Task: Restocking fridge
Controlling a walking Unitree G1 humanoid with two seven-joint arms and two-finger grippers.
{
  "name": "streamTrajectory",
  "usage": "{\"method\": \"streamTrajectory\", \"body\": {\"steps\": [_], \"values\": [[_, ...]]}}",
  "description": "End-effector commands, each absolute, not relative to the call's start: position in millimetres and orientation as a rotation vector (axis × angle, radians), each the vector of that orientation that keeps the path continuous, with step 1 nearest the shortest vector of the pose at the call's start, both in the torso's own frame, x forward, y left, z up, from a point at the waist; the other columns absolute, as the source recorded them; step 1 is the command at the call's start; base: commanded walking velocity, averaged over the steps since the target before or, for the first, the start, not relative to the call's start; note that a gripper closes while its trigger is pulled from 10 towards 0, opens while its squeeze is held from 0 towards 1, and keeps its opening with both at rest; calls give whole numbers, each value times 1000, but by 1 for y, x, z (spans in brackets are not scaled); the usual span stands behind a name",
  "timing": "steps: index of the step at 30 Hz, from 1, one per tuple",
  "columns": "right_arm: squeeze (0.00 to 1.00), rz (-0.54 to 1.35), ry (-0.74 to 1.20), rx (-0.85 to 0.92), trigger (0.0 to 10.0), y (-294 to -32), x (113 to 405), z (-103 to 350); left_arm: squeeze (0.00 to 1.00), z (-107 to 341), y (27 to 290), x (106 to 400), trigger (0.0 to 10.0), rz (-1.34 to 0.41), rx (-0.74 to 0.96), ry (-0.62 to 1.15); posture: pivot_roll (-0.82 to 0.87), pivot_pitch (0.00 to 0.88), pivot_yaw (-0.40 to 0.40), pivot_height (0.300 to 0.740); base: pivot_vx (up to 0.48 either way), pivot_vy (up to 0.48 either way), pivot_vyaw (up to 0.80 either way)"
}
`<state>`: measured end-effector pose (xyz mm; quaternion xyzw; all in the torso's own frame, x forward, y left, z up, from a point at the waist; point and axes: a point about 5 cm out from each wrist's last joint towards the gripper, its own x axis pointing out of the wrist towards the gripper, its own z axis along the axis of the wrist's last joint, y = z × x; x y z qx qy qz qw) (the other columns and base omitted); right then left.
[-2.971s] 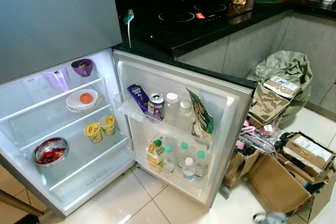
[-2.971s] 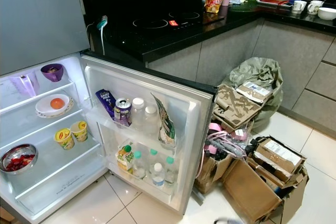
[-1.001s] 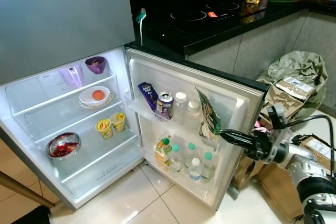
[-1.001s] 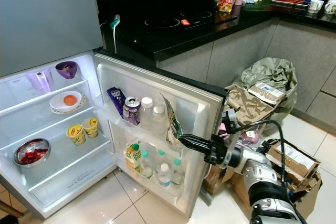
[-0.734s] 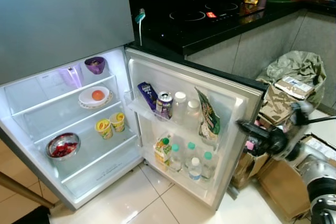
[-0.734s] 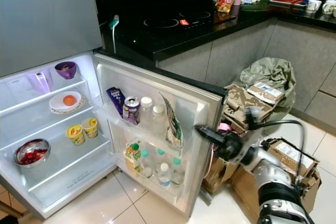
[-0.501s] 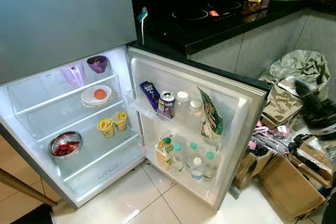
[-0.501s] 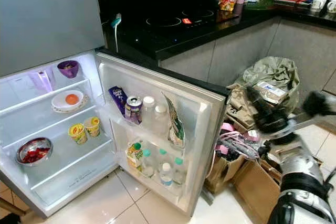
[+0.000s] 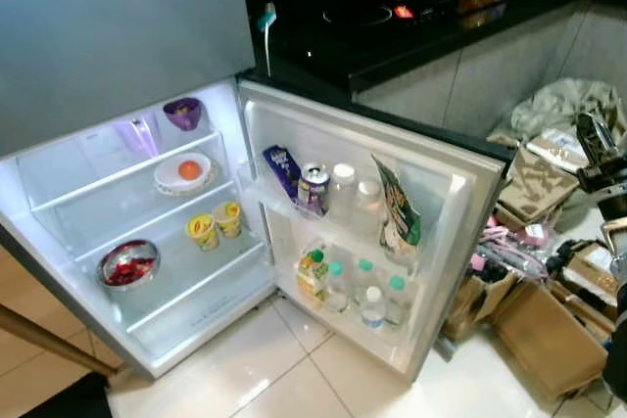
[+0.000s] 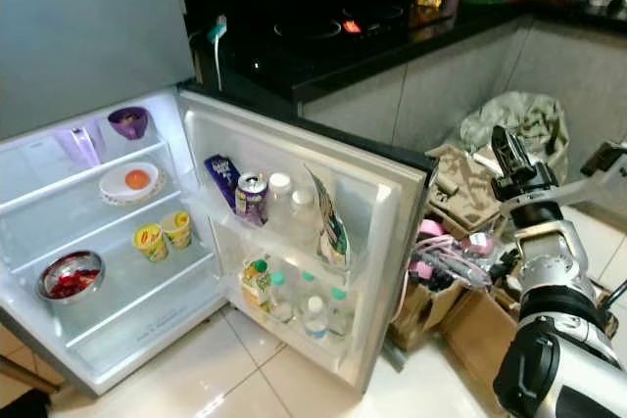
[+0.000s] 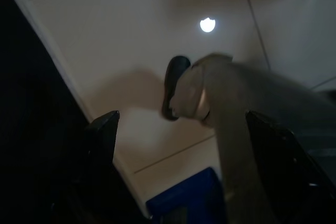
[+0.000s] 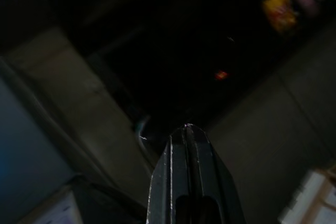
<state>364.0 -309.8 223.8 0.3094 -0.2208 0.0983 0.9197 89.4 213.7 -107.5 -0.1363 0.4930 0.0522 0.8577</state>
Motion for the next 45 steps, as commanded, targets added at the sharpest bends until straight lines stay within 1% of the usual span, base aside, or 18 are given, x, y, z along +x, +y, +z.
{"method": "streamTrajectory", "body": {"steps": [1,6,11,17,18,22,23,25,26,30,32,33,34,36,38,40,42,45], "values": [[0,160,-414,629,10000,-305,369,222,0,-108,225,77,10000,105,-254,1062,-6,153,45,740,0,0,0],[0,120,-349,571,10000,-296,379,227,0,-104,242,69,10000,123,-231,1053,24,190,48,740,0,0,0],[0,172,-328,513,10000,-283,385,234,0,-100,248,78,10000,122,-227,1014,29,200,52,740,0,0,0],[0,411,-290,362,10000,-252,389,234,0,-99,241,89,10000,94,-235,991,8,190,60,740,0,0,0],[0,411,-290,362,10000,-252,389,234,0,-99,241,89,10000,94,-235,991,8,190,60,740,0,0,0],[0,712,-286,250,10000,-231,382,231,0,-99,237,95,10000,81,-236,988,-8,166,59,740,0,0,0],[0,712,-286,250,10000,-231,382,231,0,-99,237,95,10000,81,-236,988,-8,166,59,740,0,0,0],[0,860,-269,191,10000,-224,377,229,0,-99,235,99,10000,79,-235,988,-20,146,55,740,0,0,0],[0,860,-269,191,10000,-224,377,229,0,-99,235,99,10000,79,-235,988,-20,146,55,740,0,0,0],[0,1222,-239,102,10000,-208,355,228,0,-99,231,105,10000,78,-237,987,-35,110,45,740,0,0,0],[0,1281,-234,95,10000,-205,350,228,0,-99,231,106,10000,78,-238,987,-37,107,45,740,0,0,0],[0,1410,-204,69,10000,-192,337,225,0,-99,228,109,10000,78,-241,986,-47,89,42,740,0,0,0],[0,1410,-204,69,10000,-192,337,225,0,-99,228,109,10000,78,-241,986,-47,89,42,740,0,0,0],[0,1508,-201,48,10000,-179,324,224,0,-99,227,110,10000,78,-244,986,-47,89,42,740,0,0,0],[0,1549,-221,73,10000,-174,318,227,0,-99,226,110,10000,78,-245,986,-55,79,40,740,0,0,0],[0,1605,-333,142,10000,-157,305,244,0,-100,224,111,10000,79,-248,991,-61,70,39,740,0,0,0],[0,1591,-385,162,10000,-152,303,249,0,-100,223,111,10000,80,-249,993,-61,67,38,740,0,0,0],[0,1430,-425,188,10000,-154,319,243,0,-100,221,113,10000,84,-254,993,-61,62,35,740,0,0,0]]}}
